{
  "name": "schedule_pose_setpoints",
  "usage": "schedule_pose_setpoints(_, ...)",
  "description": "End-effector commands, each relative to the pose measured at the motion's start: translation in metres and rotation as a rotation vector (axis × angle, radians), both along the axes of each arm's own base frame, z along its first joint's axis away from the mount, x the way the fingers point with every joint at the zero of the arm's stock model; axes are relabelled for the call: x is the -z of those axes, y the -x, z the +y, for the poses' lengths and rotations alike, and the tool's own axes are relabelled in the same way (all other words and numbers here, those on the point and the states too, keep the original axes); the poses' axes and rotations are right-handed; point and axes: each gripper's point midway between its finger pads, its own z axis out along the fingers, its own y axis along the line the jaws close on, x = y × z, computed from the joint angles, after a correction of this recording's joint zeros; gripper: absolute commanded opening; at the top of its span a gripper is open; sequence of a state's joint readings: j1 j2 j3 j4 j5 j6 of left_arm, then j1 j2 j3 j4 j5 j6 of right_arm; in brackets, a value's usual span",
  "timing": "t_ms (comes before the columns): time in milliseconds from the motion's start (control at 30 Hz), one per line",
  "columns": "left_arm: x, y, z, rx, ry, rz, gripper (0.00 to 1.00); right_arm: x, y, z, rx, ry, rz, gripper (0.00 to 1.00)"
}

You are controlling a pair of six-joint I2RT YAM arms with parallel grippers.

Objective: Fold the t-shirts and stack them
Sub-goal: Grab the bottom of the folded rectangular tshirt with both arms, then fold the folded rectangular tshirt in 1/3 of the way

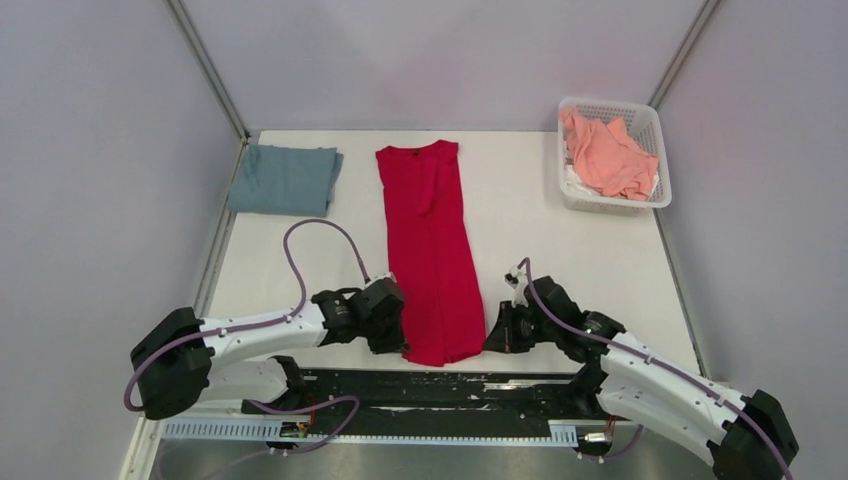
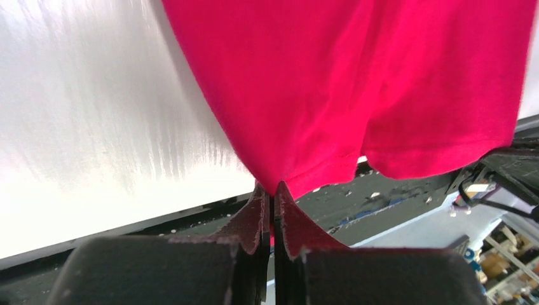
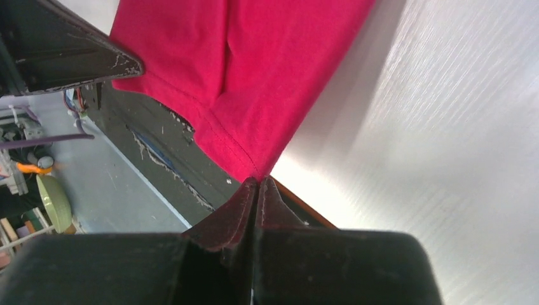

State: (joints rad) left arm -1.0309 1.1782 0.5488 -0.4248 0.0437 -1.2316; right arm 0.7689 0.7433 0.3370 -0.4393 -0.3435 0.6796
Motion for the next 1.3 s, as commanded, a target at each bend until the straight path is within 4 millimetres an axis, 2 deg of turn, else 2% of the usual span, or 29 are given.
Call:
schedule_pose_setpoints(0, -0.031, -0.041, 0.001, -0.068, -0.016, -0.135, 0.00, -0.035, -0.041, 0.007, 0.091, 0.007, -0.146, 0.00)
schedule_pose_setpoints(133, -0.049, -0.080, -0.002, -0.088, 0.027, -0.191, 0.00, -0.059, -0.086, 0.010, 0.187, 0.070, -0.265, 0.00)
schedule_pose_setpoints(167, -0.059, -0.089, -0.005, -0.089, 0.040, -0.210, 0.00, -0.065, -0.097, 0.013, 0.205, 0.069, -0.290, 0.00)
schedule_pose_setpoints(200, -0.058, -0.100, -0.001, -0.092, 0.022, -0.217, 0.00, -0.071, -0.109, 0.017, 0.217, 0.065, -0.311, 0.00)
schedule_pose_setpoints(233, -0.068, -0.111, -0.003, -0.098, 0.033, -0.238, 0.00, -0.080, -0.120, 0.022, 0.227, 0.049, -0.330, 0.00)
schedule_pose_setpoints(267, -0.065, -0.122, 0.003, -0.106, 0.010, -0.239, 0.00, -0.084, -0.132, 0.026, 0.237, 0.042, -0.339, 0.00)
schedule_pose_setpoints(300, -0.073, -0.131, 0.001, -0.108, 0.022, -0.252, 0.00, -0.089, -0.143, 0.030, 0.245, 0.036, -0.348, 0.00)
schedule_pose_setpoints(333, -0.068, -0.142, 0.007, -0.117, 0.007, -0.244, 0.00, -0.095, -0.155, 0.033, 0.252, 0.030, -0.364, 0.00)
schedule_pose_setpoints(367, -0.075, -0.157, 0.010, -0.143, 0.014, -0.259, 0.00, -0.095, -0.167, 0.036, 0.257, 0.036, -0.372, 0.00)
schedule_pose_setpoints(400, -0.070, -0.163, 0.011, -0.131, 0.006, -0.245, 0.00, -0.099, -0.179, 0.037, 0.269, 0.034, -0.382, 0.00)
schedule_pose_setpoints(433, -0.076, -0.178, 0.015, -0.147, 0.013, -0.262, 0.00, -0.100, -0.190, 0.036, 0.289, 0.041, -0.383, 0.00)
schedule_pose_setpoints(567, -0.076, -0.215, 0.018, -0.164, 0.028, -0.256, 0.00, -0.109, -0.236, 0.045, 0.323, 0.007, -0.385, 0.00)
schedule_pose_setpoints(700, -0.062, -0.247, 0.025, -0.186, 0.026, -0.215, 0.00, -0.106, -0.268, 0.053, 0.330, 0.039, -0.399, 0.00)
schedule_pose_setpoints(900, -0.055, -0.279, 0.039, -0.232, 0.040, -0.210, 0.00, -0.081, -0.297, 0.052, 0.332, 0.059, -0.351, 0.00)
schedule_pose_setpoints(1167, -0.059, -0.309, 0.044, -0.229, 0.031, -0.235, 0.03, -0.076, -0.322, 0.042, 0.357, 0.073, -0.367, 0.00)
schedule_pose_setpoints(1267, -0.053, -0.314, 0.046, -0.232, 0.024, -0.220, 0.04, -0.072, -0.330, 0.038, 0.363, 0.068, -0.355, 0.00)
